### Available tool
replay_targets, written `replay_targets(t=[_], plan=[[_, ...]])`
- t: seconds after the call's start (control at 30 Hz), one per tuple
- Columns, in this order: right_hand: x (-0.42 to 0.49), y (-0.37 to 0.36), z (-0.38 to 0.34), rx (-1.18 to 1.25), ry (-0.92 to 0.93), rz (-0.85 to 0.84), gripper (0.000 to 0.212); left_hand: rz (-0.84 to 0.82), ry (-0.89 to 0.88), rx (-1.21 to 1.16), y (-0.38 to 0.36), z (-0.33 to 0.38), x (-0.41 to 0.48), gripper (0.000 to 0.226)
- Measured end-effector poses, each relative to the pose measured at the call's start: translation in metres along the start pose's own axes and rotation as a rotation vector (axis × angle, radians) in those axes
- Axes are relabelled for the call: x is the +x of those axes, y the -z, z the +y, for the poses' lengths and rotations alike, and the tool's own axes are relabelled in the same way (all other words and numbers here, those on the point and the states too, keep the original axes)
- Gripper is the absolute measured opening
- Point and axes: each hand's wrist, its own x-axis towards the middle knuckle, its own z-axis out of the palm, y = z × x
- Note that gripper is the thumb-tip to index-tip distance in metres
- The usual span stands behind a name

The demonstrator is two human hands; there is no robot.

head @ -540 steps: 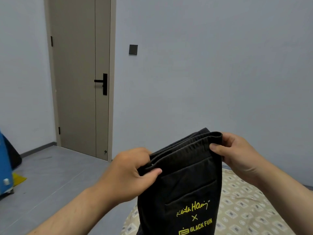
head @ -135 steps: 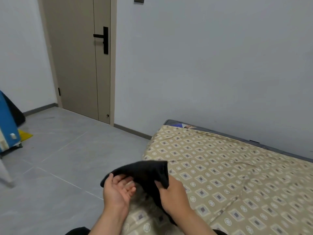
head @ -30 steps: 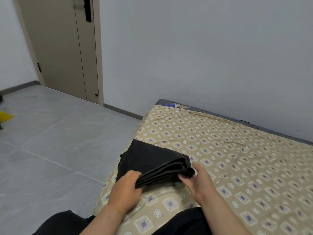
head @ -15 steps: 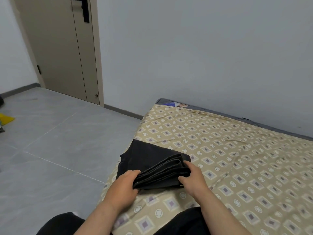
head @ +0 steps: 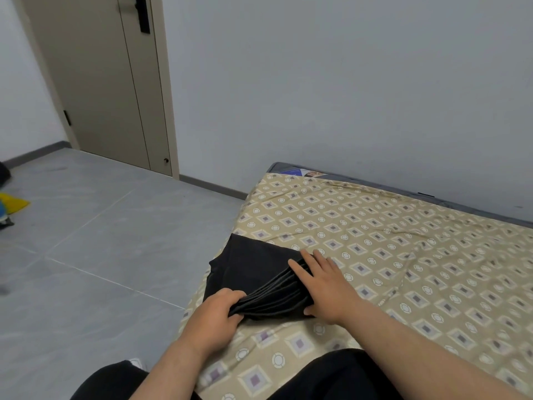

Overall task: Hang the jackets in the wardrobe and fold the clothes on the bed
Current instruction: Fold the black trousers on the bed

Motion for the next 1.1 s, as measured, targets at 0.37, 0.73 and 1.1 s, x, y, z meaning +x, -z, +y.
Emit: replay_targets(t=[0.37, 0.73, 1.1], plan=[[0.001, 0.032, 0.013, 0.503, -0.068, -0.23, 0.026, 0.028, 0.187, -0.251, 0.016, 0.006, 0.006, 0.012], [0.014, 0.012, 0.029, 1.08, -0.33, -0.376, 0.032, -0.173, 0.372, -0.516, 0.049, -0.015, 0.03, 0.018], [0.002, -0.055, 0.023, 1.633, -0.799, 0.04, 0.017, -0.085, 0.52, -0.802, 0.036, -0.035, 0.039, 0.038]])
